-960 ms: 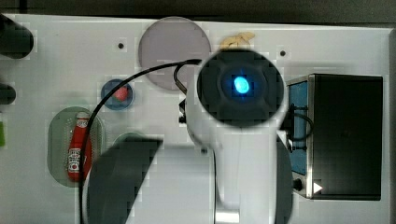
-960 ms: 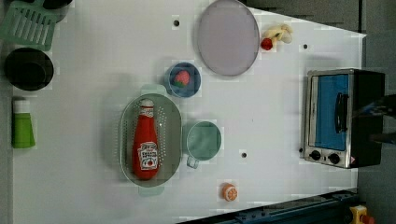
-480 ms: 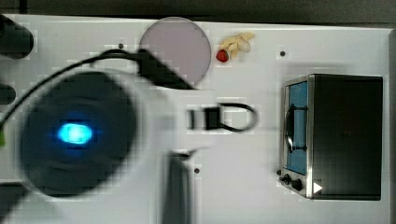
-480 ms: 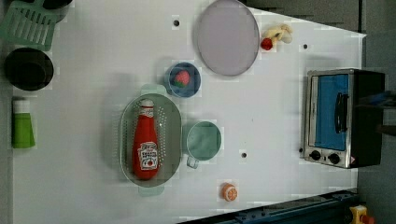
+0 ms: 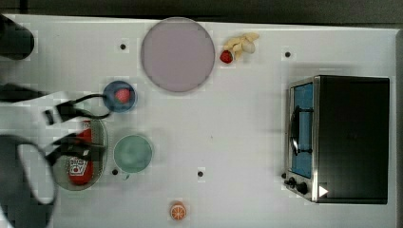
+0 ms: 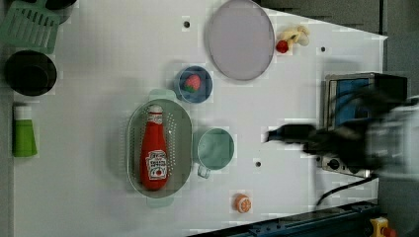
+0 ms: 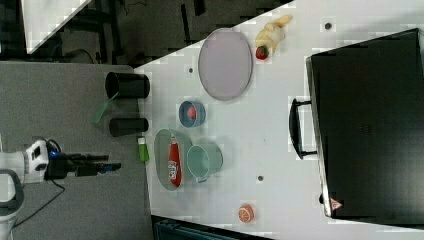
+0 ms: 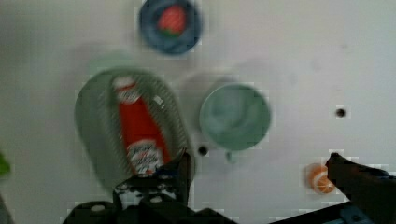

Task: Pick ketchup from strainer and place it on the table

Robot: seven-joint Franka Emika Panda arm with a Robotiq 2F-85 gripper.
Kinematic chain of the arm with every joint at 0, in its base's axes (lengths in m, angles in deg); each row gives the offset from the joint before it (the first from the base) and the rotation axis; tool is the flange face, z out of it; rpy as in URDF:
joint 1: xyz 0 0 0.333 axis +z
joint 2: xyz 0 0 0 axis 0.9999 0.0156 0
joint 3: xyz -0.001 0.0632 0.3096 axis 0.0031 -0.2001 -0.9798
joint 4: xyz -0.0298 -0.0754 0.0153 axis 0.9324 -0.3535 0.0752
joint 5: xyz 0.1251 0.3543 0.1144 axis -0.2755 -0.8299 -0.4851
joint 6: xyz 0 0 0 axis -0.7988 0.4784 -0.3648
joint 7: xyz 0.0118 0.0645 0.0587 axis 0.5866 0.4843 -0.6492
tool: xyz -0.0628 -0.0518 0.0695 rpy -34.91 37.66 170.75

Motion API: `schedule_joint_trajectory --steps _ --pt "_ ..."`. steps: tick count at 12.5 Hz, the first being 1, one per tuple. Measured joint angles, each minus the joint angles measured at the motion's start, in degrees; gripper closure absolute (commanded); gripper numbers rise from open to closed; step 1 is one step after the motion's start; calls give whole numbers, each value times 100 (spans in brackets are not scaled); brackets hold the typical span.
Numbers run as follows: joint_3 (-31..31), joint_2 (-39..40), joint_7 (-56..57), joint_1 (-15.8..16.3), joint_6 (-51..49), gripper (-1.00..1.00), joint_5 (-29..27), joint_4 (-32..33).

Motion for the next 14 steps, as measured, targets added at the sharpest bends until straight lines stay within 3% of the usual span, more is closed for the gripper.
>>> schedule_joint_trajectory --steps 3,7,9,14 --pt "-627 238 0 161 656 -100 -1 358" --pt "-1203 559 -26 229 2321 -100 204 1035" --pt "-1248 768 -76 273 3160 -100 612 1528" --pt "-1139 1771 -445 261 4441 -100 980 2535"
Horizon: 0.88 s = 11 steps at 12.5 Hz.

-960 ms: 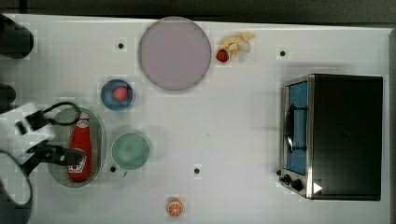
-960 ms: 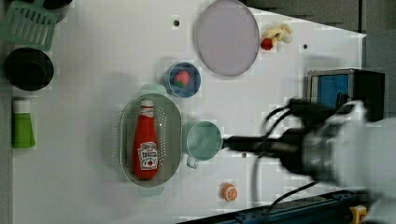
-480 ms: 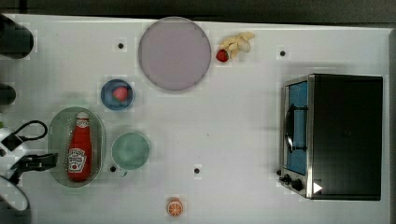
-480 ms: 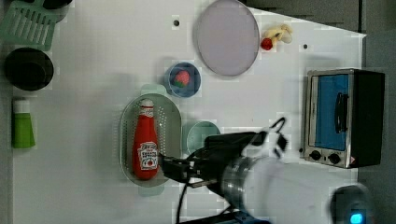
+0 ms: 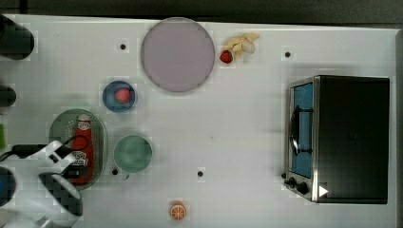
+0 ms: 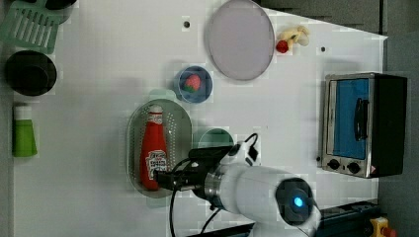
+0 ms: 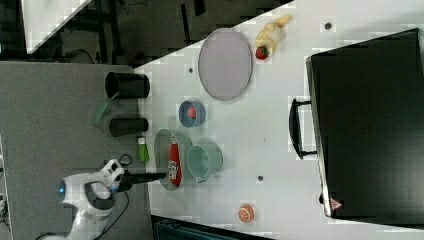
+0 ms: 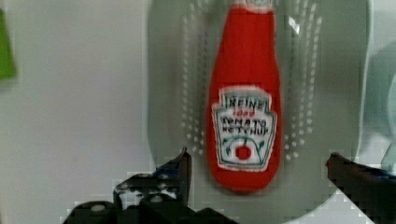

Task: Pick ketchup from strainer and place it on the table

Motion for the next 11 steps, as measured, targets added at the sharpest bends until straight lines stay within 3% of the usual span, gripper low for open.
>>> schedule_joint_trajectory --steps 7,10,11 --pt "302 1304 -765 29 685 -100 1267 0" --pt "490 1611 -1054 183 730 -100 1688 -246" --pt "568 1779 -1173 267 803 -91 1778 -414"
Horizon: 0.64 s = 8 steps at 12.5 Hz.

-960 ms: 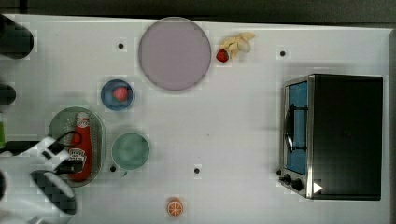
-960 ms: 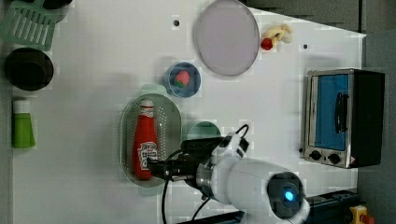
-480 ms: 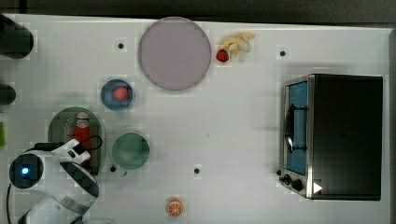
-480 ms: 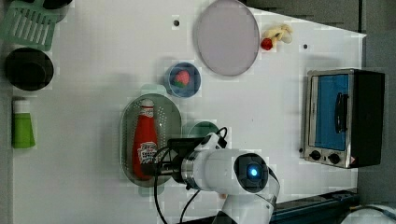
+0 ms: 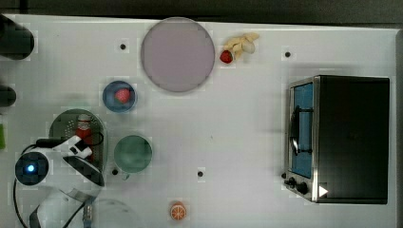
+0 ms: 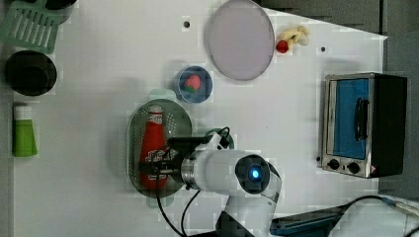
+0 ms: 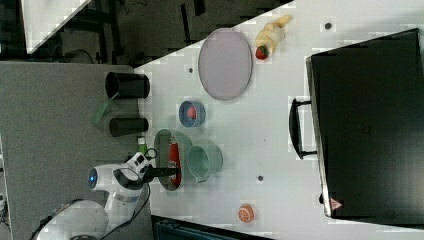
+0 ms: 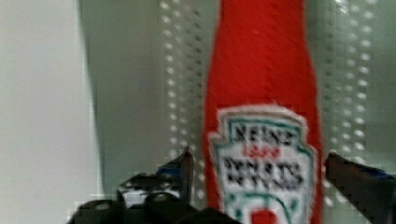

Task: Pick ketchup from strainer and place it on the table

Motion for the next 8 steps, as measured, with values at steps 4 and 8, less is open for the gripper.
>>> schedule_joint_trajectory --steps 4,8 --pt "330 249 -178 207 84 -21 101 -213" --pt "213 53 -199 233 34 -21 41 -134"
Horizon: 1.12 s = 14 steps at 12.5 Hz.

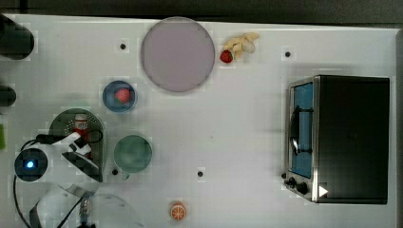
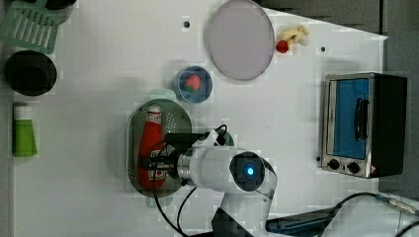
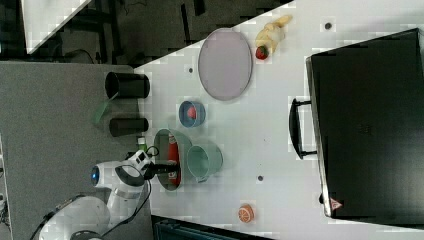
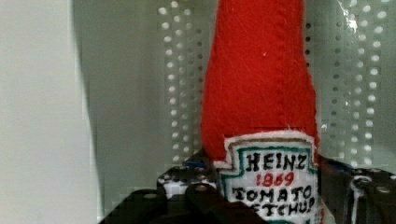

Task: Pick ketchup from strainer and place it on the table

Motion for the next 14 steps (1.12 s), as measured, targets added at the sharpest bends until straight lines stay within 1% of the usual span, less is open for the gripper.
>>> schedule_joint_trajectory --steps 2,4,5,6,8,10,11,13,14 --pt "-182 -358 -11 -68 -106 -21 -487 112" --pt "-638 -932 -11 -386 -313 -21 -1151 123" --pt "-873 -1286 -11 -563 -537 -21 -1425 90" --pt "-1016 -1645 -11 -669 -783 -21 -1630 22" --pt "-1175 -2162 22 -821 -1298 -21 -2116 -302" --pt "-1248 -2462 337 -957 -2101 -21 -2707 -761" --pt "-1245 -2563 592 -1032 -2428 -21 -2866 -929" --pt "-1136 -2658 1088 -1200 -3041 -21 -2877 -1220" --pt "-1002 -2684 1243 -1281 -3142 -21 -2877 -1298"
